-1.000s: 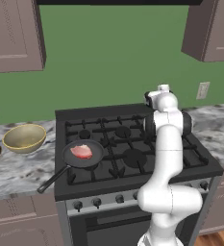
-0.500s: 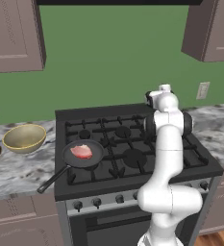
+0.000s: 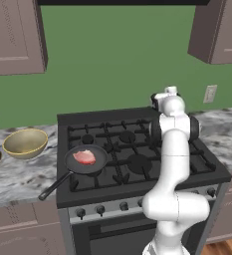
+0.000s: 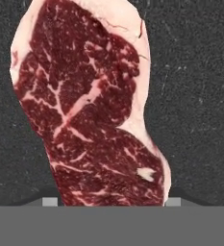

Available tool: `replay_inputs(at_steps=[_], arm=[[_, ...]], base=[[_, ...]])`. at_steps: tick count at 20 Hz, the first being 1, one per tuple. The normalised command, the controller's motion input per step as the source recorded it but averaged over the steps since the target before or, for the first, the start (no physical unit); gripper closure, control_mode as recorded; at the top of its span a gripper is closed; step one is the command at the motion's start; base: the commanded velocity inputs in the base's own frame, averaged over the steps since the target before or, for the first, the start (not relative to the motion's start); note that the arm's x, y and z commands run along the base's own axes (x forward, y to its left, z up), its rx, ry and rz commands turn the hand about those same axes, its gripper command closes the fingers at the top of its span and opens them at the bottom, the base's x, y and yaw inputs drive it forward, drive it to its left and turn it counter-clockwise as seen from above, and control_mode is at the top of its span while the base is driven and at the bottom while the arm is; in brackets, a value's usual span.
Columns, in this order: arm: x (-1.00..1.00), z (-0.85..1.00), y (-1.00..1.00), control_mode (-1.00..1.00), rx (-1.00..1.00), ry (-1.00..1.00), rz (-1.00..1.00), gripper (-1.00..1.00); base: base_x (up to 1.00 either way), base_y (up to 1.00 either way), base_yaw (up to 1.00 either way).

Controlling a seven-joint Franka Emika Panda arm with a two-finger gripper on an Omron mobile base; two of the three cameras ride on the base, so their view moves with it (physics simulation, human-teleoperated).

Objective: Place one of the steaks on the plate and the other in the bowl. Then place the bowl in the fridge.

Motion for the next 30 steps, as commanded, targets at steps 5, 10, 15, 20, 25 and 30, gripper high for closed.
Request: replay_inputs(at_steps=[5, 10, 15, 20, 25, 30], arm=[[-0.32, 0.74, 0.05, -1.00, 0.09, 0.00, 0.00, 1.00], [-0.87, 0.79, 0.56, -1.00, 0.03, 0.00, 0.00, 1.00], [-1.00, 0.54, 0.93, -1.00, 0.00, -0.08, 0.00, 1.00], [-1.00, 0.45, 0.95, -1.00, -0.02, -0.20, 0.00, 1.00], [-1.00, 0.35, 0.90, -1.00, -0.03, -0.23, 0.00, 1.00], [-1.00, 0.41, 0.72, -1.00, -0.03, -0.20, 0.00, 1.00]], base=[[0.00, 0.00, 0.00], [0.00, 0.00, 0.00], [0.00, 0.00, 0.00], [0.00, 0.00, 0.00], [0.00, 0.00, 0.00], [0.00, 0.00, 0.00]])
